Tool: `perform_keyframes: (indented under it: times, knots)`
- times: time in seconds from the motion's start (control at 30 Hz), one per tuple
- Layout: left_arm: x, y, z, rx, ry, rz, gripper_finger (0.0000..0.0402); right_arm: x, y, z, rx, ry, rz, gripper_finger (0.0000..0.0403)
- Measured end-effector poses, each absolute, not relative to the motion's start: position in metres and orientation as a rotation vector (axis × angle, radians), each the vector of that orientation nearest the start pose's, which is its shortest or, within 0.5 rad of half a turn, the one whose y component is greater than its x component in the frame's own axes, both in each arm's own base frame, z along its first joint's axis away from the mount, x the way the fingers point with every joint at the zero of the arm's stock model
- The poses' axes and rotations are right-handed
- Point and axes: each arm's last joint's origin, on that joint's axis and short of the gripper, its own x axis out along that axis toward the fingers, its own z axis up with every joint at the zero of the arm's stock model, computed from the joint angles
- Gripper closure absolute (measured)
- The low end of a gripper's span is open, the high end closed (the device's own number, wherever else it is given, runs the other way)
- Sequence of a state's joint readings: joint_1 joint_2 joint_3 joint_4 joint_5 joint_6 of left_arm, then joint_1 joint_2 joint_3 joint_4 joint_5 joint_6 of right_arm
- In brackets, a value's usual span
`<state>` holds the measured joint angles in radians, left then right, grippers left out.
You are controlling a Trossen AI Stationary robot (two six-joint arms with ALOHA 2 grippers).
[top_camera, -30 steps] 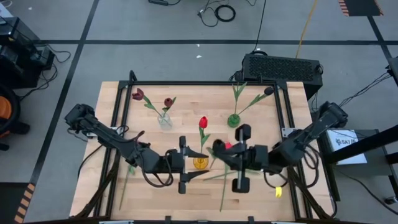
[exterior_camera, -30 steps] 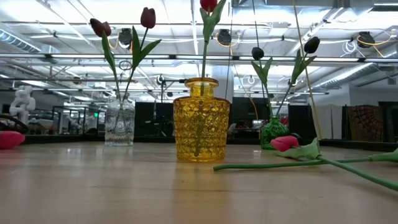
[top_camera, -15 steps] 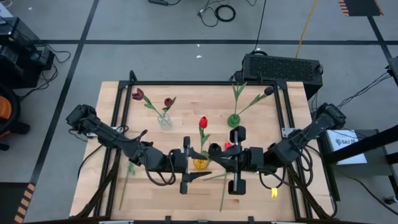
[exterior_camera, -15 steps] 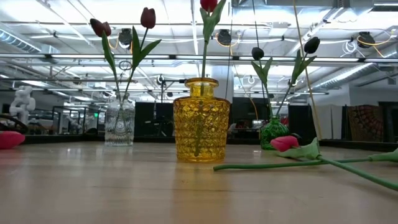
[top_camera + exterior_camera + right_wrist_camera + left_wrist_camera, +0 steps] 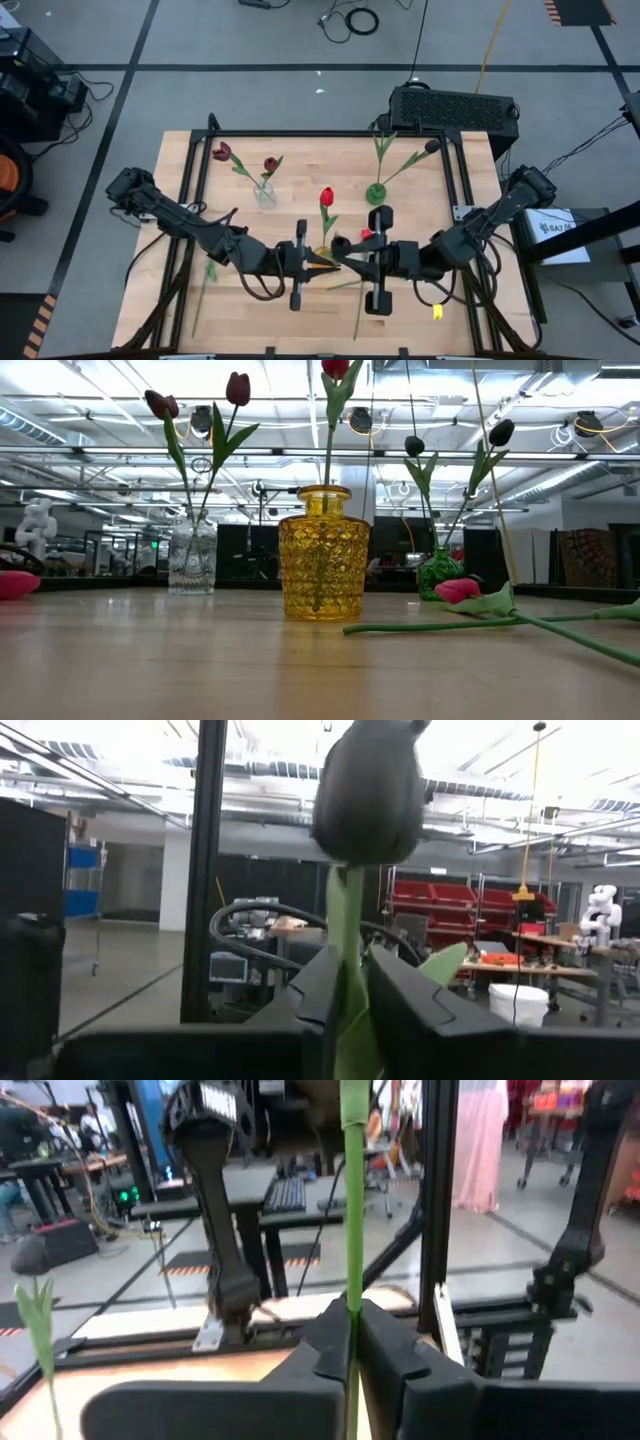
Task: Sort flowers into vase by color
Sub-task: Put the black flower into the green vase
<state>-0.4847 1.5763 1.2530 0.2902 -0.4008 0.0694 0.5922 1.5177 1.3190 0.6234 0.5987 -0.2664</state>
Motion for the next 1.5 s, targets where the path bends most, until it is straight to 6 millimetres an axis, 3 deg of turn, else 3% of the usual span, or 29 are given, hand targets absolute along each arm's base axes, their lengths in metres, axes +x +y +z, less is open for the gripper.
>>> perform_keyframes:
  times: [0.27,0.5,0.67,0.87,1.23,1.5]
  knots:
    - [0.321,-0.157,0.346,0.104,0.089,-0.06,0.039,0.286,0.184,0.409,-0.018,-0.245,-0.077,0.0296]
    - [0.31,-0.158,0.35,0.126,0.132,-0.075,0.0389,0.256,0.19,0.411,-0.016,-0.093,-0.109,0.0246]
    - [0.309,-0.159,0.35,0.131,0.141,-0.088,0.0389,0.239,0.192,0.419,0.023,-0.096,-0.07,0.022]
    - [0.309,-0.157,0.347,0.141,0.162,-0.085,0.0389,0.245,0.186,0.424,0.053,-0.146,-0.091,0.0211]
    - [0.309,-0.158,0.344,0.153,0.191,-0.113,0.0389,0.269,0.182,0.403,-0.049,-0.055,0.002,0.0224]
    - [0.309,-0.158,0.345,0.15,0.188,-0.132,0.0389,0.272,0.186,0.397,-0.059,-0.032,0.054,0.0194]
